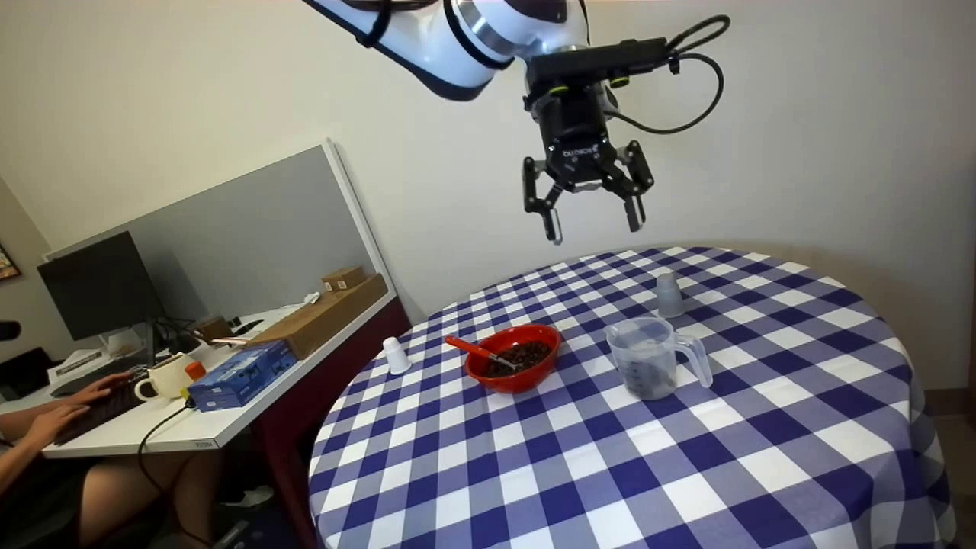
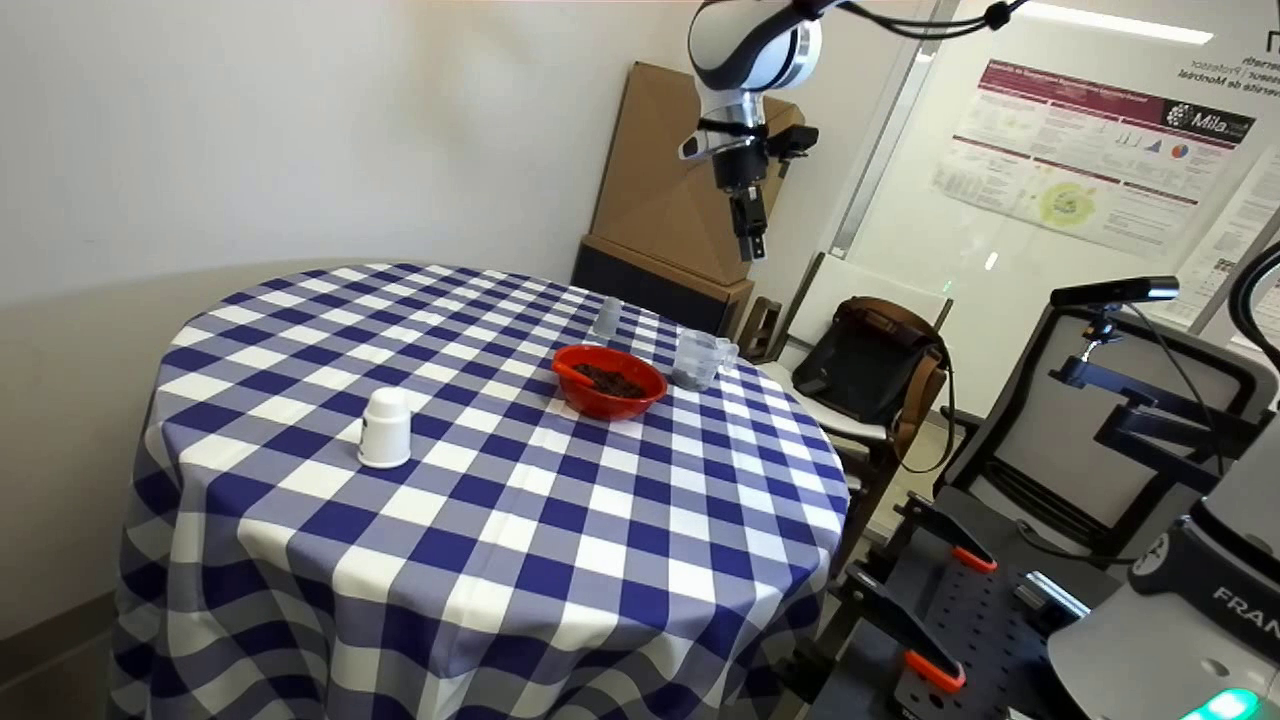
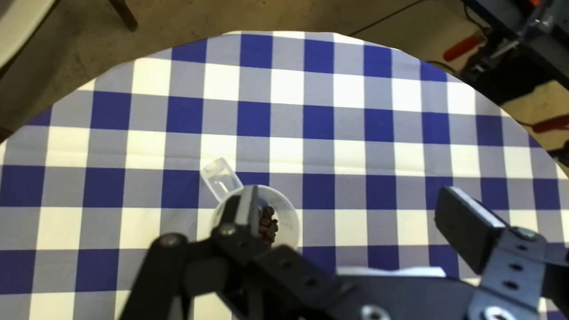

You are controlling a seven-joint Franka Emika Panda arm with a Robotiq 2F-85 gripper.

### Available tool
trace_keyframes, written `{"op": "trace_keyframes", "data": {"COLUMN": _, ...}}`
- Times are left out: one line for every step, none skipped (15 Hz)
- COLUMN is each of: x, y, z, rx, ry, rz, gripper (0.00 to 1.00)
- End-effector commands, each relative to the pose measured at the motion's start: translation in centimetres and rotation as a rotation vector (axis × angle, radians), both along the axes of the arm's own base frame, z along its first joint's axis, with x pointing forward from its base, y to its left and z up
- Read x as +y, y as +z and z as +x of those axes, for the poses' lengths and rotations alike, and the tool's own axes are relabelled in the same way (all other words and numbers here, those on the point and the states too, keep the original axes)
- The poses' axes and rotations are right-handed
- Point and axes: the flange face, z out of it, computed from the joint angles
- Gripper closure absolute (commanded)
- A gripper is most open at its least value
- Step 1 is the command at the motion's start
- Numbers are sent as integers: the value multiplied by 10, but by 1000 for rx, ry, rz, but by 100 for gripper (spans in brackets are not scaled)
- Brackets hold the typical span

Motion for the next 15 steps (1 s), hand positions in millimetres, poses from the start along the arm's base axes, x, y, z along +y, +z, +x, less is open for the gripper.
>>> {"op": "trace_keyframes", "data": {"x": 46, "y": 36, "z": -45, "rx": -45, "ry": -189, "rz": -41, "gripper": 0}}
{"op": "trace_keyframes", "data": {"x": 59, "y": 40, "z": -54, "rx": -59, "ry": -239, "rz": -59, "gripper": 0}}
{"op": "trace_keyframes", "data": {"x": 74, "y": 44, "z": -64, "rx": -72, "ry": -292, "rz": -75, "gripper": 0}}
{"op": "trace_keyframes", "data": {"x": 87, "y": 46, "z": -74, "rx": -85, "ry": -344, "rz": -80, "gripper": 0}}
{"op": "trace_keyframes", "data": {"x": 100, "y": 49, "z": -85, "rx": -95, "ry": -395, "rz": -87, "gripper": 0}}
{"op": "trace_keyframes", "data": {"x": 113, "y": 52, "z": -95, "rx": -109, "ry": -446, "rz": -77, "gripper": 0}}
{"op": "trace_keyframes", "data": {"x": 125, "y": 54, "z": -107, "rx": -119, "ry": -496, "rz": -68, "gripper": 0}}
{"op": "trace_keyframes", "data": {"x": 133, "y": 57, "z": -120, "rx": -126, "ry": -545, "rz": -52, "gripper": 0}}
{"op": "trace_keyframes", "data": {"x": 140, "y": 60, "z": -133, "rx": -138, "ry": -592, "rz": -40, "gripper": 0}}
{"op": "trace_keyframes", "data": {"x": 145, "y": 63, "z": -146, "rx": -145, "ry": -638, "rz": -24, "gripper": 0}}
{"op": "trace_keyframes", "data": {"x": 148, "y": 65, "z": -160, "rx": -156, "ry": -683, "rz": -8, "gripper": 0}}
{"op": "trace_keyframes", "data": {"x": 149, "y": 69, "z": -175, "rx": -172, "ry": -723, "rz": 13, "gripper": 0}}
{"op": "trace_keyframes", "data": {"x": 144, "y": 59, "z": -137, "rx": -124, "ry": -638, "rz": -24, "gripper": 0}}
{"op": "trace_keyframes", "data": {"x": 146, "y": 62, "z": -150, "rx": -135, "ry": -666, "rz": -13, "gripper": 0}}
{"op": "trace_keyframes", "data": {"x": 146, "y": 66, "z": -159, "rx": -144, "ry": -680, "rz": -8, "gripper": 0}}
